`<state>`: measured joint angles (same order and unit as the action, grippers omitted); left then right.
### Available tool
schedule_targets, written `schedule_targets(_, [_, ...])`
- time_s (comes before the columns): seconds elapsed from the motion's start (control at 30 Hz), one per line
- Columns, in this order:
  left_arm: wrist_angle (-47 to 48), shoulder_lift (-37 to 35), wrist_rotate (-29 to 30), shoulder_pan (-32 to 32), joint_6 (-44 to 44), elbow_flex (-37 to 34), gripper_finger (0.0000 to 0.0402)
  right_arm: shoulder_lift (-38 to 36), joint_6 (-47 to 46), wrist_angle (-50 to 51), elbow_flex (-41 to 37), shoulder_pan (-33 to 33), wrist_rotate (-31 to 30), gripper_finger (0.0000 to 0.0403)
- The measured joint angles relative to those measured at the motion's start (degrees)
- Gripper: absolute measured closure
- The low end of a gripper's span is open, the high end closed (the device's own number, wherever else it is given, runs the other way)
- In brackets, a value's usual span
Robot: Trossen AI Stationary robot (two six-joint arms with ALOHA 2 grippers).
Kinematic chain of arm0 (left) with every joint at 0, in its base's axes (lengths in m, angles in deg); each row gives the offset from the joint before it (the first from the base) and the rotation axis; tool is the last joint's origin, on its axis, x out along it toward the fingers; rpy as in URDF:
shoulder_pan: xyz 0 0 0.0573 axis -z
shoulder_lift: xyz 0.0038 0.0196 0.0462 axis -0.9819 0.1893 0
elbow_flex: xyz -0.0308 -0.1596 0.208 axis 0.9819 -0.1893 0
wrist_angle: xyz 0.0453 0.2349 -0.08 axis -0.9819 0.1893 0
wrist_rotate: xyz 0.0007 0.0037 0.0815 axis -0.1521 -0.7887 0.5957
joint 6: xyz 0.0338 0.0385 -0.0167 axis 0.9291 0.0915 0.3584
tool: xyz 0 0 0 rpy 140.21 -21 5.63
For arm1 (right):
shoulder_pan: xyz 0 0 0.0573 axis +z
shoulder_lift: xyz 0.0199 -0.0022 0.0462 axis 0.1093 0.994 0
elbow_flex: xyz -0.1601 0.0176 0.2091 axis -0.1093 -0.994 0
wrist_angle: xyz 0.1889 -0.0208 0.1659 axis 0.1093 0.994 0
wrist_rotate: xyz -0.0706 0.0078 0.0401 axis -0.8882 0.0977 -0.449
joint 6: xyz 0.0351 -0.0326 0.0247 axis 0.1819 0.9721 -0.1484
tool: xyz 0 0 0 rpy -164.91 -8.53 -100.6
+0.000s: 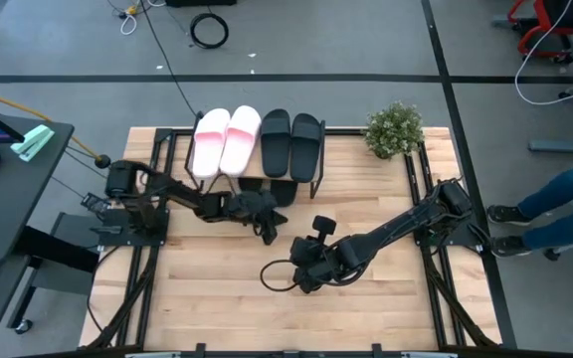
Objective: Pick and place slides into the shelf
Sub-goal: Adjust the black slides under the shelf
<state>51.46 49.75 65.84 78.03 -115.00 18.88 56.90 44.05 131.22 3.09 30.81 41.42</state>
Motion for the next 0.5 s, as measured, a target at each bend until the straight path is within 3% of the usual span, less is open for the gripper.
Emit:
schedule_targets(0.1, [4.21, -3.91, 3.98, 2.84, -0.06, -0.01, 0.0397, 0.00, -2.94, 3.55, 0.00, 0.02, -0.29, 0.0397])
schedule_targets(0.33, [26.70, -12.34, 25.36, 8.16, -5.82, 0.04, 0.0398, 0.00, -15.05, 14.47, -0.04, 0.35, -3.22, 0.0399])
schedule_targets(0.5, [35.79, -12.66, 32.14, 9.09, -12.83, 0.02, 0.0398, 0.00, -16.78, 15.32, -0.04, 0.76, -3.76, 0.0399])
